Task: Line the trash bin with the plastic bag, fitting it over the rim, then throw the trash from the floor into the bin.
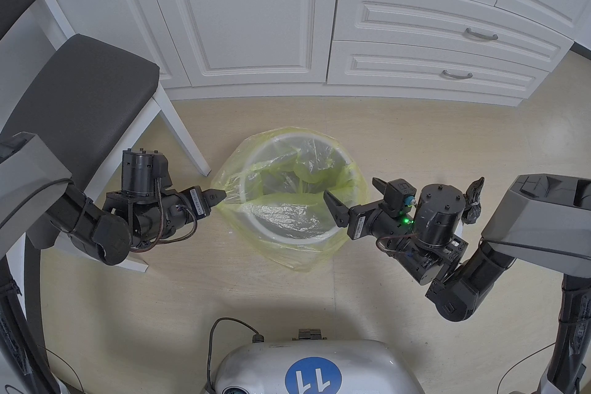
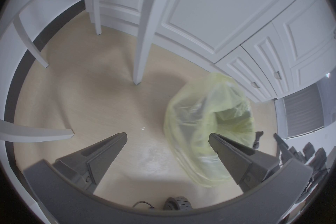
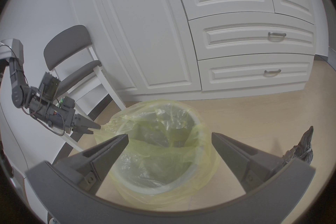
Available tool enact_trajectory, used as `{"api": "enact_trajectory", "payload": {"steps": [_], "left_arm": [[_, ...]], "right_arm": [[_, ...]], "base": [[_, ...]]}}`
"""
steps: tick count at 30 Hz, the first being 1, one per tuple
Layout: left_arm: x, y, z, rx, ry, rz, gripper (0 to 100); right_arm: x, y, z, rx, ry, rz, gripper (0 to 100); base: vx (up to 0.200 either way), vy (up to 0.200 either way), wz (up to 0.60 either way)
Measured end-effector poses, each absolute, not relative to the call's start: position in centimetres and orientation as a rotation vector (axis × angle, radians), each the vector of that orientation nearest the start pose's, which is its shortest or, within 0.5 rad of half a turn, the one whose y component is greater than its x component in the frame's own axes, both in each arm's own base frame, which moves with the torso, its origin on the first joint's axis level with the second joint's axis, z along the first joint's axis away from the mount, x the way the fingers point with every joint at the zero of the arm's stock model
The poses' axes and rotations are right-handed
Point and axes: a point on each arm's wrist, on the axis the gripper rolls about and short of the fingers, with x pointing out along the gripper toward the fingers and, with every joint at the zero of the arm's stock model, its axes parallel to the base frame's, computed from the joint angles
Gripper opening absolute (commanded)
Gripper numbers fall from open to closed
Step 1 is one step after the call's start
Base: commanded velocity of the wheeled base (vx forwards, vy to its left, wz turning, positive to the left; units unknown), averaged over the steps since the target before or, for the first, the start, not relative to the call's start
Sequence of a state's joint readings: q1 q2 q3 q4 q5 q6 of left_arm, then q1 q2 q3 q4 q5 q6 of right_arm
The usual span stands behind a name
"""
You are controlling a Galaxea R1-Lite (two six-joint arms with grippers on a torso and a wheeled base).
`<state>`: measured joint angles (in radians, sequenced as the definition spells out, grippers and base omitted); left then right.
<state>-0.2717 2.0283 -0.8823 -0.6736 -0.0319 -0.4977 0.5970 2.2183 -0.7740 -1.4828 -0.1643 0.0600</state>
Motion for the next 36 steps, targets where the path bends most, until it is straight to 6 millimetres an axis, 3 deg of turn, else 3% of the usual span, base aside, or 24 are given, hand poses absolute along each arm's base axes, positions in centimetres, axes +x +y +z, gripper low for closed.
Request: {"api": "enact_trajectory", "payload": {"steps": [4,8,15,22,36], "left_arm": [[34.5,-11.4,10.1,-0.418,0.525,-0.234,100],[35.2,-12.6,11.0,-0.398,0.485,-0.283,100],[37.6,-13.9,10.7,-0.212,0.453,-0.345,100],[39.4,-14.4,9.6,-0.069,0.56,-0.36,100],[44.9,-15.3,11.0,-0.043,0.449,-0.253,100]], "right_arm": [[31.6,21.4,7.7,0.074,-0.022,0.439,100],[31.6,21.5,7.8,0.076,-0.031,0.439,100],[31.6,20.5,9.7,0.089,-0.073,0.423,100],[31.6,19.1,11.3,0.096,-0.107,0.401,100],[31.8,18.6,11.2,0.091,-0.101,0.391,100]], "base": [[0.0,0.0,0.0],[0.0,0.0,0.0],[0.0,0.0,0.0],[0.0,0.0,0.0],[0.0,0.0,0.0]]}}
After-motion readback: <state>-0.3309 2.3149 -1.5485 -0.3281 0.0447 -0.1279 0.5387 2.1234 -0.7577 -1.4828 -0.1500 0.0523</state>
